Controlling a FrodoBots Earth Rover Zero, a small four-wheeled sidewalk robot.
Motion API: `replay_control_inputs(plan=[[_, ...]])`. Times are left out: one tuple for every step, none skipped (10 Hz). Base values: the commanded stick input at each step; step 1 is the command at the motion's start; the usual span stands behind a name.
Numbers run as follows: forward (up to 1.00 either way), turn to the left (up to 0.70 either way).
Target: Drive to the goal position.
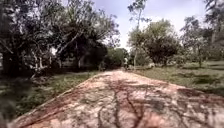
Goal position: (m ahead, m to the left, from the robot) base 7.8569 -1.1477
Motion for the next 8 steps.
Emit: replay_control_inputs(plan=[[0.70,0.00],[0.70,0.00],[0.70,0.00],[0.70,0.00],[0.70,0.00],[0.70,0.00],[0.70,0.00],[0.70,0.00]])
